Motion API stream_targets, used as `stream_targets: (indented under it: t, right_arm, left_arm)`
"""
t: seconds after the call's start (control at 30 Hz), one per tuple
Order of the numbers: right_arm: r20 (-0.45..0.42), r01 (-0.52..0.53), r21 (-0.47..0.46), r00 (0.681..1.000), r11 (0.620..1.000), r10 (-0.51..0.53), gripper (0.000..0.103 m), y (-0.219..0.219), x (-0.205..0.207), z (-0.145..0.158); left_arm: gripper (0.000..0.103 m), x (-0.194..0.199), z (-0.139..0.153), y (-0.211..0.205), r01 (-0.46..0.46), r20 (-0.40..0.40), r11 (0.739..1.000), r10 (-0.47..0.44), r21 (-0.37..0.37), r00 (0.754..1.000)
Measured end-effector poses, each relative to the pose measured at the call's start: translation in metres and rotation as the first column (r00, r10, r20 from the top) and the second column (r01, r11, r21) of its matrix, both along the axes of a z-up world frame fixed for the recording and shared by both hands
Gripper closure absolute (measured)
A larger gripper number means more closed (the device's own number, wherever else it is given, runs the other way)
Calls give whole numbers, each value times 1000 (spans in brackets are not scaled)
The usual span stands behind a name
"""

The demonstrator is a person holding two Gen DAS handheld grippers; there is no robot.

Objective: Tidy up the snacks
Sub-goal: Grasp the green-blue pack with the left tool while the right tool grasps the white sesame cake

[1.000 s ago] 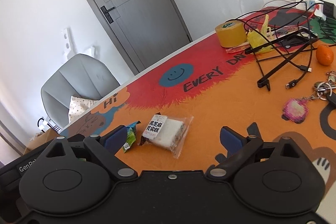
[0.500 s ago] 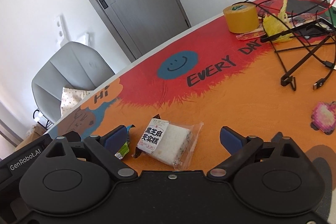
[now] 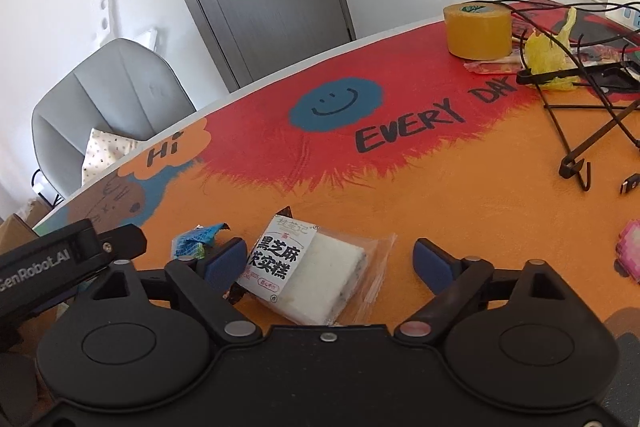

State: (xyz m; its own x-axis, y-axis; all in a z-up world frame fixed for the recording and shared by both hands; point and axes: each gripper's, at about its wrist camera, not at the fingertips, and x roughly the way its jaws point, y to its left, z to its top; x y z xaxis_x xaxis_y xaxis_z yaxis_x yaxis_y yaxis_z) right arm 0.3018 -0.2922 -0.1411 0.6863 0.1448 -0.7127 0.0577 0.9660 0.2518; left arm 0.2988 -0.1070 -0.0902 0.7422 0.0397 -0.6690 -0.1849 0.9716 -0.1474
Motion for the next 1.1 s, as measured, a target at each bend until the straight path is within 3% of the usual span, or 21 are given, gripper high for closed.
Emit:
stream_targets:
  t: [0.03,0.17,0.33,0.6,0.67,0.73,0.77,0.8,0.83,0.97,1.1]
  right_arm:
    - [3,3,0,1000,1000,-3,26,-3,-2,0]
    - [10,30,3,999,1000,-30,34,-20,-11,1]
    - [15,54,0,998,999,-54,39,-37,-21,2]
    - [35,82,8,996,997,-82,39,-60,-31,0]
    - [39,81,4,996,997,-82,39,-58,-31,0]
    - [45,78,-7,996,997,-77,32,-54,-31,-1]
    - [46,74,-20,996,997,-73,30,-51,-30,-1]
    - [47,70,-40,997,997,-68,26,-47,-29,-2]
    - [48,69,-60,997,996,-66,23,-43,-29,-3]
    - [58,79,-104,996,991,-73,20,-35,-30,-4]
    - [64,84,-91,995,992,-79,35,-36,-35,-2]
  left_arm:
    - [8,0,-1,-2,4,-1,1000,-4,2,1000]
    - [8,4,-7,-13,26,-9,1000,-26,9,1000]
    - [8,9,-19,-29,55,-21,998,-54,39,998]
    - [8,13,-30,-43,65,-26,995,-63,76,998]
    - [18,11,-32,-46,55,-7,994,-55,97,998]
    - [30,12,-34,-46,50,-13,993,-49,107,999]
    - [45,11,-34,-47,51,0,991,-51,128,999]
    - [50,11,-34,-47,53,1,989,-54,139,999]
    - [62,10,-33,-46,54,1,989,-55,138,999]
    - [69,7,-27,-36,44,4,994,-45,101,999]
    - [77,-4,-23,-31,42,21,994,-44,104,999]
